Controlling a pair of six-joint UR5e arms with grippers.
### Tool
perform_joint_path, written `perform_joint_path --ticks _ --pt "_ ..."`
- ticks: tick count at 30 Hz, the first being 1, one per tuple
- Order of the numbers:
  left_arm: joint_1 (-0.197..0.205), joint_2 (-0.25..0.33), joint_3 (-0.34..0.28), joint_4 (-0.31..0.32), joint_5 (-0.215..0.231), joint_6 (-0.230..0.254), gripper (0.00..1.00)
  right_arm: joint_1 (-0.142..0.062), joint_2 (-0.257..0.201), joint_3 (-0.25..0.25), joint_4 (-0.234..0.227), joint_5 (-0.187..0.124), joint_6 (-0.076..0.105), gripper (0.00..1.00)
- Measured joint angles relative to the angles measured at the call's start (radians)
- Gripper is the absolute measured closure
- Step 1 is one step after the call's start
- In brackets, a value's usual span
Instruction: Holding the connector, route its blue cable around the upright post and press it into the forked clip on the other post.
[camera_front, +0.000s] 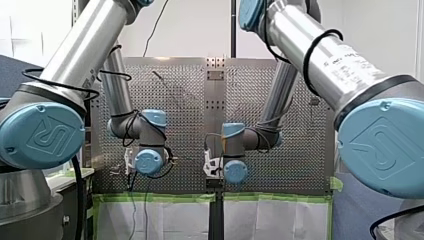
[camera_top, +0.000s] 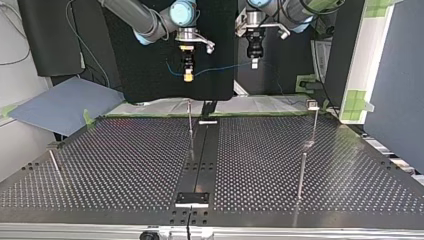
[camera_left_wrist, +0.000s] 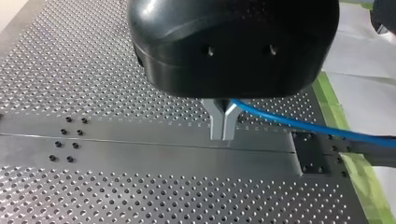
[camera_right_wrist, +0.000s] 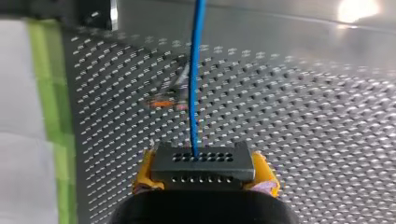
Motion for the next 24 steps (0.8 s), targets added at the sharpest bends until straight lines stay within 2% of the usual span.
perform_joint_path --ticks 4,9,11,14,19,21,24 --pt "0.004 0.022 0.026 -0.026 0.010 0.024 1.00 -0.001 0.015 -0.016 0.015 0.008 0.006 1.00" --pt "0.015 0.066 0.069 -0.071 0.009 0.026 1.00 0.009 -0.014 -0.049 0.054 0.014 0.041 1.00" --pt "0.021 0.082 0.077 -0.087 0.007 0.026 1.00 0.012 -0.033 -0.055 0.073 0.008 0.057 1.00" --pt "0.034 0.108 0.084 -0.113 0.004 0.021 1.00 0.015 -0.061 -0.058 0.101 -0.006 0.070 1.00" --pt "0.069 0.151 0.090 -0.156 0.009 0.011 1.00 0.012 -0.106 -0.061 0.146 -0.019 0.079 1.00" --pt "0.088 0.170 0.090 -0.175 0.018 0.011 1.00 0.005 -0.124 -0.063 0.165 -0.031 0.083 1.00" --pt "0.116 0.199 0.090 -0.205 0.023 0.016 1.00 -0.001 -0.152 -0.064 0.193 -0.056 0.079 1.00"
